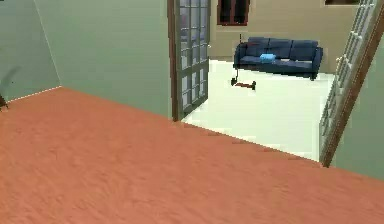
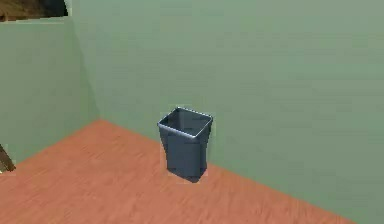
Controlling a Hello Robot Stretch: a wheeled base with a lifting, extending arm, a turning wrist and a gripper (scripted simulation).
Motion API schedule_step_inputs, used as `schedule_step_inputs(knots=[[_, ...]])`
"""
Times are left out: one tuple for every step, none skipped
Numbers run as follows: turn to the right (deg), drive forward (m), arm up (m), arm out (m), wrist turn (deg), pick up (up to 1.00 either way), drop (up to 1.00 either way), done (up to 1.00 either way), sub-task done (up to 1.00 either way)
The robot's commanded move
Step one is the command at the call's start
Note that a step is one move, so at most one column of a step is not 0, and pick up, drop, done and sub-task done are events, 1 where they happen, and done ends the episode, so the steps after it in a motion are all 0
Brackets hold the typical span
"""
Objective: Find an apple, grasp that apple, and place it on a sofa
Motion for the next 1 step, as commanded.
schedule_step_inputs(knots=[[18.0, 0.0, 0.0, 0.0, 0.0, 0.0, 0.0, 0.0, 0.0]])
